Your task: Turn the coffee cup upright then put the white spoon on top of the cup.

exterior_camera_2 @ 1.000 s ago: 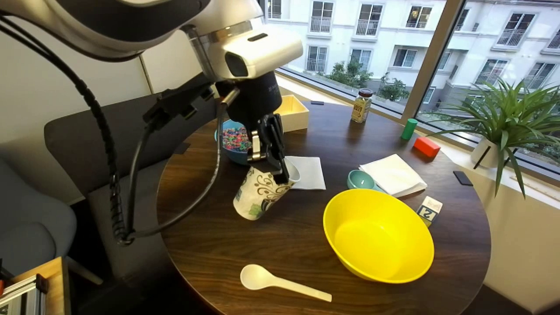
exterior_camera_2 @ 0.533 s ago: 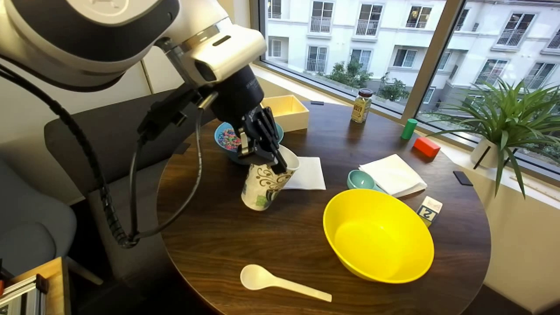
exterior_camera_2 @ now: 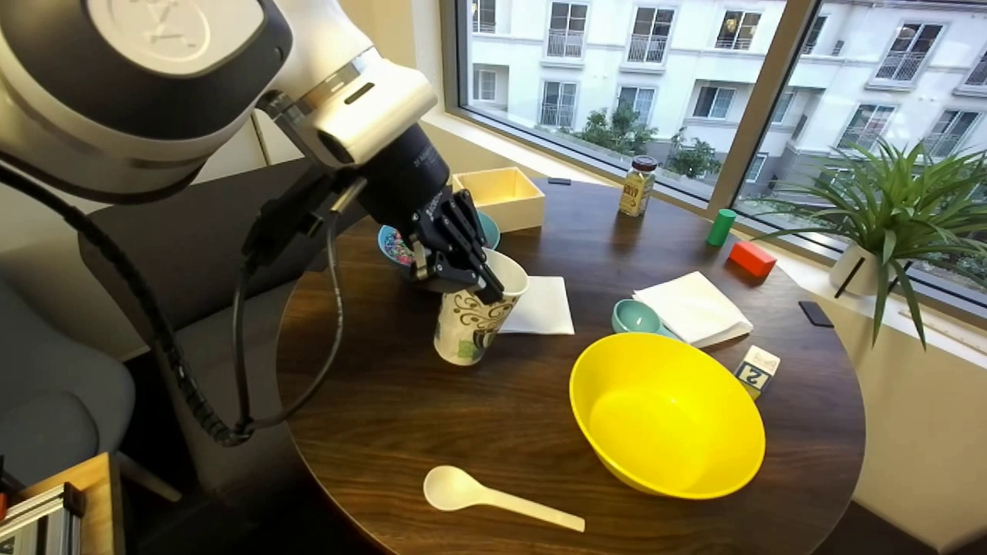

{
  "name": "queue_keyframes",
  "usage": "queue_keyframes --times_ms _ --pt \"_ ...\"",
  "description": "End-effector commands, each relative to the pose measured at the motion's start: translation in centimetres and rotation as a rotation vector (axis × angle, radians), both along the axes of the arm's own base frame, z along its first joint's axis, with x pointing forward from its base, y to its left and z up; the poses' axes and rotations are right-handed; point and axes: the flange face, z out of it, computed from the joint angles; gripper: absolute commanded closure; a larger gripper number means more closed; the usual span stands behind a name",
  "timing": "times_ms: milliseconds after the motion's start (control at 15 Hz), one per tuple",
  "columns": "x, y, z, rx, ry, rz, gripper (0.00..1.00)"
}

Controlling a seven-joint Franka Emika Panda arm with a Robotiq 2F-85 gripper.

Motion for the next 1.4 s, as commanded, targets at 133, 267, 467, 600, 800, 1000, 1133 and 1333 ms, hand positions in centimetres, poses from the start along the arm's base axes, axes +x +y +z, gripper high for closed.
queue_keyframes --times_ms 133,267,467,600,800,1000,1133,1333 --pt "-0.8 0.2 -1.0 -0.024 -0.058 -0.012 0.98" --pt "-0.8 0.3 -1.3 -0.019 -0.055 -0.022 0.98" --pt "-0.8 0.4 -1.7 -0.014 -0.051 -0.023 0.98" --pt "-0.8 0.4 -2.0 -0.014 -0.047 -0.024 0.98" --pt "-0.8 0.5 -2.3 -0.014 -0.040 -0.022 0.98" --pt "-0.8 0.6 -2.3 -0.012 -0.033 -0.019 0.76" --pt "-0.9 0.6 -2.4 -0.013 -0.032 -0.019 0.57" --pt "-0.9 0.6 -2.4 -0.009 -0.024 -0.014 0.34"
